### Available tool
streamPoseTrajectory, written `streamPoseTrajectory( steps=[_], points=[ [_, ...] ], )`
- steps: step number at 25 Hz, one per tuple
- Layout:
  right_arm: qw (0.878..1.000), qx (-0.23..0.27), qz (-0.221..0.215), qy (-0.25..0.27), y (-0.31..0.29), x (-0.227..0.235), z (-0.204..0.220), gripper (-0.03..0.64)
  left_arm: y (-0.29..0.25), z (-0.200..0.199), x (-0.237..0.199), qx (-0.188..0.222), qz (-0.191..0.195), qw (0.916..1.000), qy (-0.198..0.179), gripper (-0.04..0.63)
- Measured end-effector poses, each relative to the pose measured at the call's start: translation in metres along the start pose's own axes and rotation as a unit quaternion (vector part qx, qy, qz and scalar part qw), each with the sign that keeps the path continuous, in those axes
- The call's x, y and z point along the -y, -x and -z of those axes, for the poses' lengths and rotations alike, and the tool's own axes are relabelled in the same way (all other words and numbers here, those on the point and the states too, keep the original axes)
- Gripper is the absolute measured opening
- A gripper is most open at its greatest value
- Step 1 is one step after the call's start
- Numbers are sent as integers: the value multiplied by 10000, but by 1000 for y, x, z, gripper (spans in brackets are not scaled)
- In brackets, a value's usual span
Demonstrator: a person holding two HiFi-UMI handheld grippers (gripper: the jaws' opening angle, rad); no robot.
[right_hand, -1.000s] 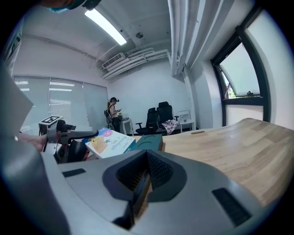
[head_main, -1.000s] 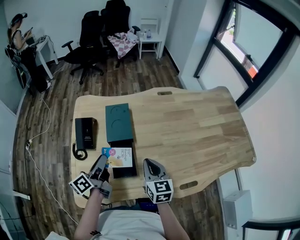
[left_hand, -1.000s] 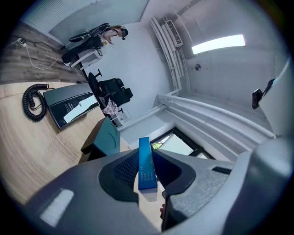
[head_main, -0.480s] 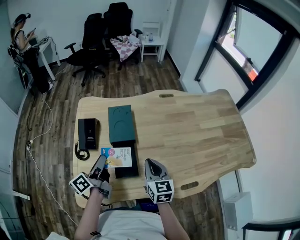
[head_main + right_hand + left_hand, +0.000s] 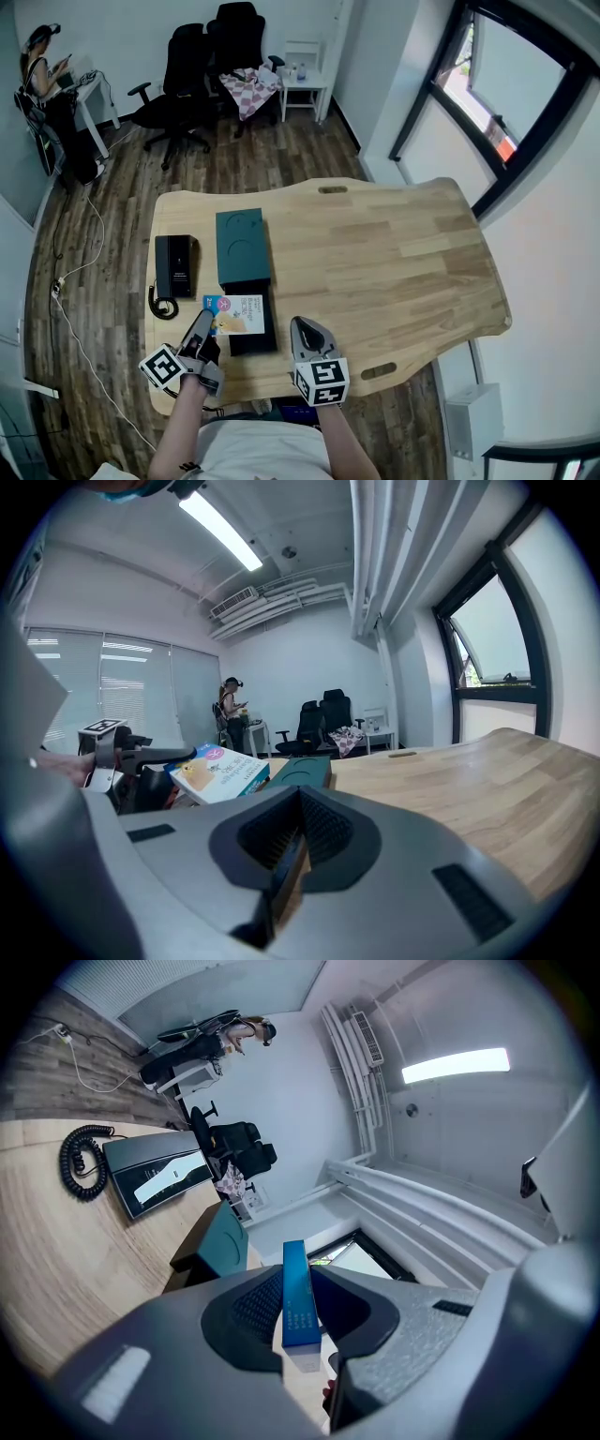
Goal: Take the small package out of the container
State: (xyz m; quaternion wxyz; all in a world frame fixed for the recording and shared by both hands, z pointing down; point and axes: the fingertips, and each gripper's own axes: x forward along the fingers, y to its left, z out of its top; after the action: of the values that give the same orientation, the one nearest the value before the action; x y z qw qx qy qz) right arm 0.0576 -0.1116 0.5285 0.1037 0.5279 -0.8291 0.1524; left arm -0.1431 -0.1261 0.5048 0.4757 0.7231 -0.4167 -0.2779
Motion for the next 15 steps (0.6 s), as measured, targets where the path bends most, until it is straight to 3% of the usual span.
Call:
streamPoseTrajectory(
  steps=[15],
  points=[
    [10000,-21,47,28,-2,5,-2,6,-7,2,0,-135,-51,9998,-168,94]
  ],
)
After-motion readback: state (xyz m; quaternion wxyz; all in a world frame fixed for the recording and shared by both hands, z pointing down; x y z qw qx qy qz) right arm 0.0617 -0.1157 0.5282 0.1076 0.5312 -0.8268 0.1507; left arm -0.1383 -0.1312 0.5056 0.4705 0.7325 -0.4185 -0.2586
